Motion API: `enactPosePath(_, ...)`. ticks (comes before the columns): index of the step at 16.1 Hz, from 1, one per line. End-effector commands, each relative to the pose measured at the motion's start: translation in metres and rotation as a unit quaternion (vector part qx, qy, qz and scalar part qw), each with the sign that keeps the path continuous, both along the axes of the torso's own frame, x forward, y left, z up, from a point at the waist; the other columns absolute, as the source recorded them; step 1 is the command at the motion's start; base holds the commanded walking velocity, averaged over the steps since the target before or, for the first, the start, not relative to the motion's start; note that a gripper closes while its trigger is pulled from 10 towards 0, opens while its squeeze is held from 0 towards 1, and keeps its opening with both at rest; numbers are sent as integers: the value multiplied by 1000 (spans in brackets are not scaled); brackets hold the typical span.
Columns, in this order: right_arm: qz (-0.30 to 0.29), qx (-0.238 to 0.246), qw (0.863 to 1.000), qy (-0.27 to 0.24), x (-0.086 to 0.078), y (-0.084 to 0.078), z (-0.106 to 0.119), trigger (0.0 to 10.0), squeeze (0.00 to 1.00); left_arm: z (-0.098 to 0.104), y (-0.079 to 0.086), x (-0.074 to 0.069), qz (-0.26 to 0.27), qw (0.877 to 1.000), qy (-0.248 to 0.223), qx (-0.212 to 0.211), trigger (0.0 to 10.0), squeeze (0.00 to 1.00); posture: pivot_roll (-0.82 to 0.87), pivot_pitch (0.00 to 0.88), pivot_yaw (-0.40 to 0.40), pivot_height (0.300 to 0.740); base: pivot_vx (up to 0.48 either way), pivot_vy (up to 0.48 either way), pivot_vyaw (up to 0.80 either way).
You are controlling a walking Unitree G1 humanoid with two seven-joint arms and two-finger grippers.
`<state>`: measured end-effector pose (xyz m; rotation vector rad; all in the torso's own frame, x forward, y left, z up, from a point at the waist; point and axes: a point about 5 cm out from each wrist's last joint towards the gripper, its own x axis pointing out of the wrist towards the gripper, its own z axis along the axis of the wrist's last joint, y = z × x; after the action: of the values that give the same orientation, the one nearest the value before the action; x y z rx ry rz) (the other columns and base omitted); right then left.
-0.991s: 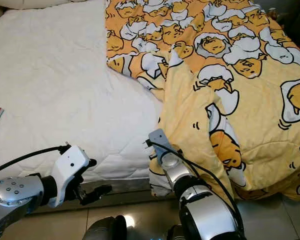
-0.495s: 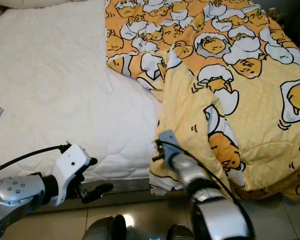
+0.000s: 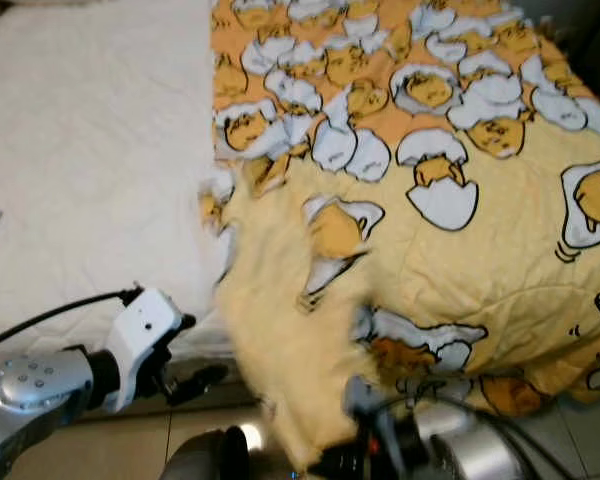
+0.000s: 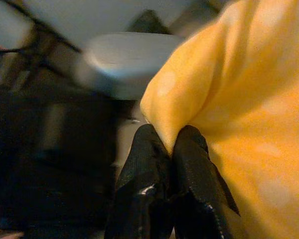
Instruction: Clean up the room
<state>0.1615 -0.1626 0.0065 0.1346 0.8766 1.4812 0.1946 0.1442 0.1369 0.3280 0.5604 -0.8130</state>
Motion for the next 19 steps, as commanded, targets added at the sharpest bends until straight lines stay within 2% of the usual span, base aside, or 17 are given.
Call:
enactPosePath(1,16,12,1000,5,-6,2,-2,0,0,0,-1,-2,-4,1000,2,1,10000,0,126,155,68,740,0,0,0)
enactPosePath(2,-18,-29,999,1,-7,-4,-37,4196,0,0,0,-1,-6,1000,2,1,10000,0,124,152,72,740,0,0,0)
enactPosePath(3,-31,-54,998,-1,-12,-7,-52,9451,0,0,0,-1,-6,1000,2,2,10000,0,126,150,74,740,0,0,0)
enactPosePath(4,-31,-54,998,-1,-12,-7,-52,9451,0,0,0,-1,-6,1000,2,2,10000,0,126,150,74,740,0,0,0)
enactPosePath(5,-53,-66,996,-13,-11,-5,-55,10000,102,0,-1,0,-8,1000,0,3,10000,0,125,143,76,740,0,0,0)
enactPosePath(6,-60,-61,996,-15,-8,-1,-52,10000,1000,0,0,0,-8,1000,0,3,10000,0,125,140,77,740,0,0,0)
enactPosePath(9,-81,-48,995,-32,-6,4,-46,10000,1000,-2,2,2,-8,1000,-3,8,10000,0,112,109,72,740,0,0,0)
enactPosePath(10,-119,-55,988,-77,6,3,-48,10000,1000,-3,4,5,-6,1000,-7,9,10000,0,94,73,66,740,0,0,0)
enactPosePath(12,-177,-52,976,-117,23,6,-46,10000,1000,-5,5,9,-1,1000,-14,9,10000,0,80,45,61,740,0,0,0)
enactPosePath(13,-233,-29,961,-149,42,12,-32,10000,1000,-7,7,14,8,1000,-24,11,10000,0,69,24,59,740,0,0,0)
enactPosePath(15,-280,-6,940,-196,63,15,-3,10000,1000,-11,9,19,29,999,-38,9,10000,0,34,0,54,740,0,0,0)
enactPosePath(16,-289,2,936,-200,66,15,3,10000,1000,-12,9,19,35,999,-41,7,10000,0,34,0,54,740,0,0,0)
enactPosePath(18,-356,11,900,-250,81,11,17,10000,1000,-21,9,26,91,993,-67,-22,10000,0,-9,0,61,740,0,0,0)
enactPosePath(19,-378,4,886,-267,84,8,21,10000,1000,-21,9,29,111,990,-78,-34,10000,0,-13,0,62,740,0,0,0)
